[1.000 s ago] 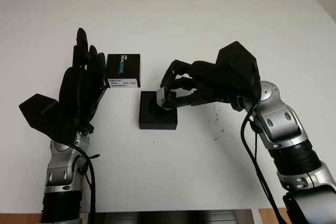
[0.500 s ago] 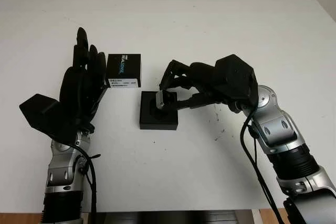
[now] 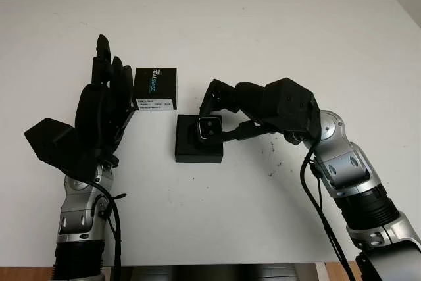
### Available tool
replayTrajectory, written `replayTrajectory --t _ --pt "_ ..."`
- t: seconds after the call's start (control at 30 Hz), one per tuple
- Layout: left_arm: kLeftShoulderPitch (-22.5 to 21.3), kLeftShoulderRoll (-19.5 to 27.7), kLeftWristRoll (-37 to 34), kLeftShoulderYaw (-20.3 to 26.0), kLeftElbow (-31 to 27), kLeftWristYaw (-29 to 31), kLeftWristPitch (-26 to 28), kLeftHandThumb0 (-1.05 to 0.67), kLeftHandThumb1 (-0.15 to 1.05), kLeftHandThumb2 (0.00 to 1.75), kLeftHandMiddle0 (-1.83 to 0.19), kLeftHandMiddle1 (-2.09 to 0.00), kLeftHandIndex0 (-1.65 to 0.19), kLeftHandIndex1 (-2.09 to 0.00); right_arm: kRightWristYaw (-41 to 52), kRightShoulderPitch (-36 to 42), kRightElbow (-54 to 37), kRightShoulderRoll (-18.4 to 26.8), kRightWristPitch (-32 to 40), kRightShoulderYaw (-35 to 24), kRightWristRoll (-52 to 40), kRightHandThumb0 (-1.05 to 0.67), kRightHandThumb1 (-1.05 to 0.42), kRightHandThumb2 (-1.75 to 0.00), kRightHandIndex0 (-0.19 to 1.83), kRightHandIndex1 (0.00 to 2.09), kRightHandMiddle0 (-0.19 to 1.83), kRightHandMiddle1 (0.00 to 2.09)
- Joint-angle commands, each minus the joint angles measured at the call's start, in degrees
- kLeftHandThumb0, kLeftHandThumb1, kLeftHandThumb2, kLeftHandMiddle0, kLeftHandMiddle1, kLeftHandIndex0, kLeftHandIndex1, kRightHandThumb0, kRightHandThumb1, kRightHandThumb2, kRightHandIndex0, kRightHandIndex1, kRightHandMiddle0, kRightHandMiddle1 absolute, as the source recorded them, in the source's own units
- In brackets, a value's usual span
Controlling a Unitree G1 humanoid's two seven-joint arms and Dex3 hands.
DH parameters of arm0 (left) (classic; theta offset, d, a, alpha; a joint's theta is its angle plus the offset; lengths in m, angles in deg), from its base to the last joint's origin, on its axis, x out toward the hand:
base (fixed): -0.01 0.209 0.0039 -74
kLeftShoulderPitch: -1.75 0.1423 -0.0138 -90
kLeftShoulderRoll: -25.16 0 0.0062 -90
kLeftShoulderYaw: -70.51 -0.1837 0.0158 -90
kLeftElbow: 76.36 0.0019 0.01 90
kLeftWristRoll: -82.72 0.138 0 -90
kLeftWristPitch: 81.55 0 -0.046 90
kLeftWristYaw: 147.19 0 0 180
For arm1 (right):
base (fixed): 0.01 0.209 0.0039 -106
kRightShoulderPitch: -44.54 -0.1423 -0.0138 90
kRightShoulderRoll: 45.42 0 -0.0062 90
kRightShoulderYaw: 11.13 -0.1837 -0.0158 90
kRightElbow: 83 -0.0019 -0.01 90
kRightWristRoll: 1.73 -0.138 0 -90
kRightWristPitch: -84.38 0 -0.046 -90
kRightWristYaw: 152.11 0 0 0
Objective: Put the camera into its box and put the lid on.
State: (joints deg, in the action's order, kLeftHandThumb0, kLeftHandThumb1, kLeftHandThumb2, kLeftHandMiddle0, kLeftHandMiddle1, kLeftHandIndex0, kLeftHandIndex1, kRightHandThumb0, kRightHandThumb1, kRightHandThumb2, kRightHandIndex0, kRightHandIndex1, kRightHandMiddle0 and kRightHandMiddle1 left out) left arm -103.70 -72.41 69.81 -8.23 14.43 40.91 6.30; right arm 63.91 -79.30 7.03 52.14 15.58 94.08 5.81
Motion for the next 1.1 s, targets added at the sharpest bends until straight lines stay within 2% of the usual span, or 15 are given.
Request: replayTrajectory --t 0.0,0.47,0.83,1.07 --pt "0.56 -0.11 0.21 -0.25 -1.10 -0.16 0.06 -0.74 1.05 0.46 0.19 0.00 0.19 0.00 0.37 1.82 0.41 0.77 0.00 0.61 0.45 -0.31 -0.99 -0.05 0.03 0.73 0.21 1.99" --pt "0.55 -0.28 0.45 -0.33 -0.85 -0.45 -0.13 -0.73 1.05 0.46 0.19 0.00 0.19 0.00 0.56 2.18 0.45 0.53 -0.30 0.68 1.06 -0.32 -0.98 -0.05 -0.01 0.79 0.21 1.98" --pt "0.54 -0.20 0.81 -0.43 -0.65 -0.22 -0.46 -0.74 1.05 0.47 0.19 0.00 0.19 0.00 0.50 3.39 0.53 -1.15 1.30 1.08 -0.08 -0.32 -1.01 -0.06 -0.04 0.82 0.20 2.06" --pt "0.66 -0.30 0.62 -0.44 -1.00 -0.21 -0.05 -0.73 1.05 0.47 0.19 0.00 0.19 0.00 -0.96 4.79 -0.06 -3.50 5.18 0.53 -1.34 -0.31 -1.02 -0.06 -0.05 0.79 0.23 2.09"
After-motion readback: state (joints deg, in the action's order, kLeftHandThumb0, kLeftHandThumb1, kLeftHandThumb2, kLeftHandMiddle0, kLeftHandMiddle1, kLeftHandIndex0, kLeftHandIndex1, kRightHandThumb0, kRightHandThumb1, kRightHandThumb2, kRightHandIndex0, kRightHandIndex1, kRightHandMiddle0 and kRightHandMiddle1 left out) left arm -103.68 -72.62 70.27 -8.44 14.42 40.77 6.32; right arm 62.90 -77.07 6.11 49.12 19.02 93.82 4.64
